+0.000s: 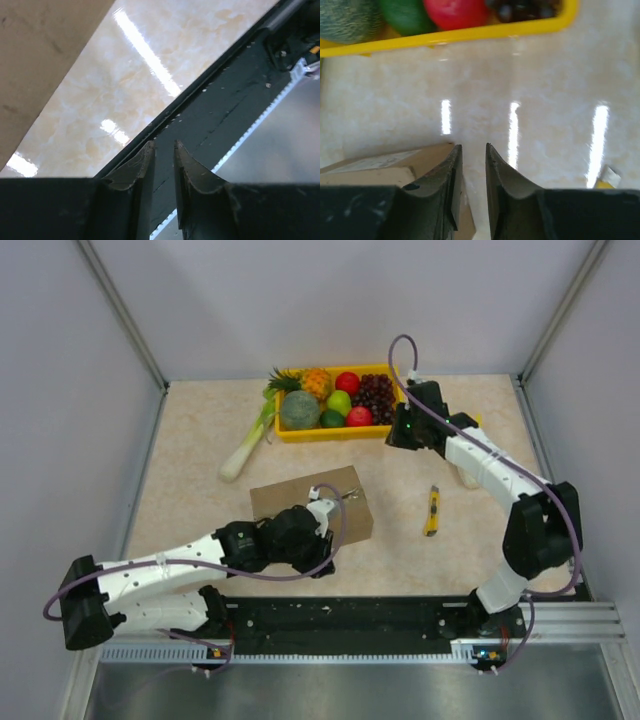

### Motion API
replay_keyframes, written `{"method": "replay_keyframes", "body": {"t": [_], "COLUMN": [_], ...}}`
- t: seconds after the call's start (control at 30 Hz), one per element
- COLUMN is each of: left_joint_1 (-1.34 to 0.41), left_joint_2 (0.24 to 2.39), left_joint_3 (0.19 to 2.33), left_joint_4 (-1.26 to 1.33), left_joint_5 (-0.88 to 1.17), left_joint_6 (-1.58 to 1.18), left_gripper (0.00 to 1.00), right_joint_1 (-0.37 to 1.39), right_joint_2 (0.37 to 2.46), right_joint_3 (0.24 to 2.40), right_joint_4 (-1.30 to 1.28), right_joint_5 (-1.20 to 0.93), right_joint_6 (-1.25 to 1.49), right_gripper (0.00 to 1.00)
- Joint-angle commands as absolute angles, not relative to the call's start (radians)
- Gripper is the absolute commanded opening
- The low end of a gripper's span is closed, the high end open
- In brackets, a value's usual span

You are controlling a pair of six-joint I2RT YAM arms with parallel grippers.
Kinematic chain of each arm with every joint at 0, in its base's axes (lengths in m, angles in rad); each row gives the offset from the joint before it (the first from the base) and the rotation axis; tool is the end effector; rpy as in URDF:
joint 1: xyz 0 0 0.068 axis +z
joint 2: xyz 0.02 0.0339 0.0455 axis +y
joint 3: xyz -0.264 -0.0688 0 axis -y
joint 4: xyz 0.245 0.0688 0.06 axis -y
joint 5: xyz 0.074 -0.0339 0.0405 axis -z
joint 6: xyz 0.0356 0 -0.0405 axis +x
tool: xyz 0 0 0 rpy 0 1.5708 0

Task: Unpack the express box

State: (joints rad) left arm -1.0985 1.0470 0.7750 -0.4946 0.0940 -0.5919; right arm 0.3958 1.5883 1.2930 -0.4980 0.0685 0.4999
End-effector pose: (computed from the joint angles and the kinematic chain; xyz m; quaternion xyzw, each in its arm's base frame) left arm 0.0966 -0.1965 0.2582 0.2482 0.8853 -0.3211 0.2271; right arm 0.3269 0.1340 0.2855 0.0611 0.9229 0.1355 0.3552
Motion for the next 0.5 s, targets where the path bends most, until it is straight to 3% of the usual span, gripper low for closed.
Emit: {"method": "replay_keyframes", "body": {"t": [0.0, 0.1, 0.27, 0.47], "left_joint_1": [-1.117, -1.102, -0.983, -0.845], "left_joint_2": [1.077, 1.068, 0.984, 0.82], "left_joint_3": [0.715, 0.683, 0.586, 0.512], "left_joint_4": [-0.483, -0.554, -0.54, -0.491], "left_joint_5": [-0.128, -0.238, -0.215, -0.241], "left_joint_6": [-0.753, -0.818, -0.833, -0.825], "left_gripper": [0.24, 0.23, 0.23, 0.27], "right_joint_1": [0.474, 0.503, 0.543, 0.589], "right_joint_2": [1.739, 1.863, 1.974, 1.956], "right_joint_3": [1.46, 1.556, 1.655, 1.573], "right_joint_4": [-0.469, -0.474, -0.485, -0.549], "right_joint_5": [-0.188, -0.248, -0.293, -0.27], "right_joint_6": [0.359, 0.341, 0.344, 0.353], "right_gripper": [0.11, 0.05, 0.06, 0.08]}}
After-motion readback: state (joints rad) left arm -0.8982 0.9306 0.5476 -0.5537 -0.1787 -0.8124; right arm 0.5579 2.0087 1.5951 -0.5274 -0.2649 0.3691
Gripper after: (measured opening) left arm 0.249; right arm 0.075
